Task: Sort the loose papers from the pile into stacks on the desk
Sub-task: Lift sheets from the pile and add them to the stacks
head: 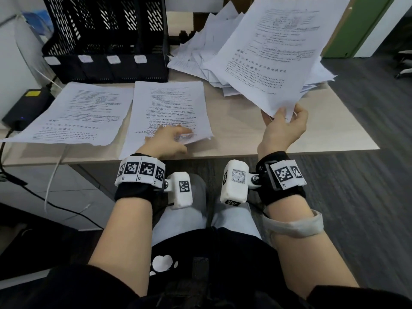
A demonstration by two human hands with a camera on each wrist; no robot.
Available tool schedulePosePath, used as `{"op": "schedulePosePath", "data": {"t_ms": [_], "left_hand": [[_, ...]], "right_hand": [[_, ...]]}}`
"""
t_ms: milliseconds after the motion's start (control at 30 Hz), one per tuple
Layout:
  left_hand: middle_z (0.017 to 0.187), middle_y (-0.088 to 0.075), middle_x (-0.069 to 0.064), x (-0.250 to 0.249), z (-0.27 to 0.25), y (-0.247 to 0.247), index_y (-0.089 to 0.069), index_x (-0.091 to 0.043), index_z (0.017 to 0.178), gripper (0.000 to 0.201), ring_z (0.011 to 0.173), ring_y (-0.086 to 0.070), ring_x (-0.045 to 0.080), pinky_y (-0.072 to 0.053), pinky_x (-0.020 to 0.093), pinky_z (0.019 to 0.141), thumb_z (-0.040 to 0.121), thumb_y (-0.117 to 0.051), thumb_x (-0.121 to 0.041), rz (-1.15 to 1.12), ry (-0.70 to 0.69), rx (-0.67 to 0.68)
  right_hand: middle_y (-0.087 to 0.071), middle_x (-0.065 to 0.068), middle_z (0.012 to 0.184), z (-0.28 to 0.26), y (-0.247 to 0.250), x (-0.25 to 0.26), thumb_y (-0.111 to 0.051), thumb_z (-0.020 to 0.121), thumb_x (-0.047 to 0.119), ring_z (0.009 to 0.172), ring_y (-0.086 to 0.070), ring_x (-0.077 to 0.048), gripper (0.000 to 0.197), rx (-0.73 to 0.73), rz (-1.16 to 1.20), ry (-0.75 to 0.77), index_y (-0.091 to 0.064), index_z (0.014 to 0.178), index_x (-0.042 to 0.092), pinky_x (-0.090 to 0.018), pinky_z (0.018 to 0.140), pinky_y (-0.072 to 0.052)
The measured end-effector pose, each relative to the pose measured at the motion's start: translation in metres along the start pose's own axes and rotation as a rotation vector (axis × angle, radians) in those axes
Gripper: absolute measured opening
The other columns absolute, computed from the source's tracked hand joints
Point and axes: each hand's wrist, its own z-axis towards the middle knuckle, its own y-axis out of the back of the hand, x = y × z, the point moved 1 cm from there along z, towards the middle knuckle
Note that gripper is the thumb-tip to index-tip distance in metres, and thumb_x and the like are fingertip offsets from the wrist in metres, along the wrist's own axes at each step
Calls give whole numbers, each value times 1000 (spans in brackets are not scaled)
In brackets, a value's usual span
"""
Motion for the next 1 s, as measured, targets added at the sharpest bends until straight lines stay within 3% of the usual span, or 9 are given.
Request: {"op": "schedulePosePath", "data": {"t_ms": [67,233,333,433,533,600,733,800,1000], "left_hand": [[145,-43,1,-5,-4,3,-50,-23,134,70,137,-35,17,-20,22,109,72,-80,-23,-59,-27,-6],[129,-55,-9,-27,-26,28,-56,-17,127,45,119,-50,6,-31,22,104,95,-44,-47,-370,-119,-246],[124,-63,-2,-33,-35,47,-54,-20,119,46,107,-64,10,-51,36,98,96,-33,-53,-738,-165,-341],[114,-67,4,-33,-43,65,-54,-13,113,40,91,-72,17,-59,32,75,95,-44,-47,-917,-192,-459],[93,-65,6,-21,-48,78,-56,-12,93,6,68,-72,15,-57,24,59,94,-51,-15,-1006,-185,-679],[85,-64,2,-4,-52,85,-58,-11,89,19,56,-66,9,-55,21,54,87,-45,3,-1000,-144,-840],[83,-66,-5,36,-62,96,-58,-11,95,26,49,-62,8,-49,18,46,84,-40,4,-978,-66,-982],[79,-65,-6,55,-67,102,-57,-12,95,27,40,-58,8,-40,17,38,84,-38,4,-938,-34,-1042],[53,-42,0,110,-84,127,-44,-17,59,27,34,-43,6,-30,19,39,78,-41,2,-837,116,-1180]], "right_hand": [[-62,3,95,-3,-2,5,-52,85,1,102,-62,-29,24,46,-23,18,-56,86,24,-52,87,-54],[-63,2,94,-17,-15,18,-52,85,-1,99,-63,-25,23,190,-15,18,-56,85,22,-53,88,-54],[-61,0,88,-34,-28,26,-52,88,-7,81,-62,-12,25,318,28,-11,-55,82,17,-38,76,-60],[-61,-9,86,-53,-43,32,-54,87,-9,72,-62,-8,23,467,18,-49,-55,81,12,-25,65,-58],[-63,-6,74,-71,-58,32,-58,84,-10,64,-62,-9,23,633,-70,-92,-57,76,12,-27,65,-57],[-64,-3,69,-81,-68,29,-60,81,-10,60,-61,-9,23,739,-153,-126,-59,73,12,-28,63,-57],[-64,-10,78,-104,-88,19,-61,83,-5,65,-59,-18,13,934,-227,-267,-62,79,7,-35,70,-61],[-67,-11,80,-115,-98,12,-62,86,0,63,-64,-19,6,974,-282,-316,-63,86,6,-27,61,-59],[-66,-10,61,-152,-128,-11,-61,85,-3,48,-66,-14,8,1052,-356,-386,-64,78,-2,-20,50,-55]]}}
